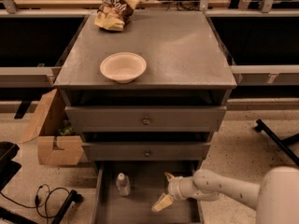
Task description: Place blue plastic bottle into bottom drawer
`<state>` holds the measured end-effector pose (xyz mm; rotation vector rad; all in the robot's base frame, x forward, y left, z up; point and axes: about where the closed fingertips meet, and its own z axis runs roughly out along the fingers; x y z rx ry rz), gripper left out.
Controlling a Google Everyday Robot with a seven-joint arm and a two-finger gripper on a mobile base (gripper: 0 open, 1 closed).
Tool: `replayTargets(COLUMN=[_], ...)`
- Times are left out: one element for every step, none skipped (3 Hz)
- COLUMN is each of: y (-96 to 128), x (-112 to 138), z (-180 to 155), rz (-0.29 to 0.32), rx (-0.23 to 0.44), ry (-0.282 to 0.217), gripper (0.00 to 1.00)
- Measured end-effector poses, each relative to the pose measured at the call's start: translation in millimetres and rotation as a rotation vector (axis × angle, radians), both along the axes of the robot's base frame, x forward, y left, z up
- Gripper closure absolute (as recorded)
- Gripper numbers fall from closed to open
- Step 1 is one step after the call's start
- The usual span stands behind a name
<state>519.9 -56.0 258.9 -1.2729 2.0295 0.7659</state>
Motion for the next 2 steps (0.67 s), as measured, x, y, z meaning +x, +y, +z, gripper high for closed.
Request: replayTargets(y=[-5, -5], x=[4, 16], z=[22, 64], rz=[-0.020, -0.112], rx=[-0.201, -0.338], ry=[0.058, 0.082], gripper=[0.00, 0.00])
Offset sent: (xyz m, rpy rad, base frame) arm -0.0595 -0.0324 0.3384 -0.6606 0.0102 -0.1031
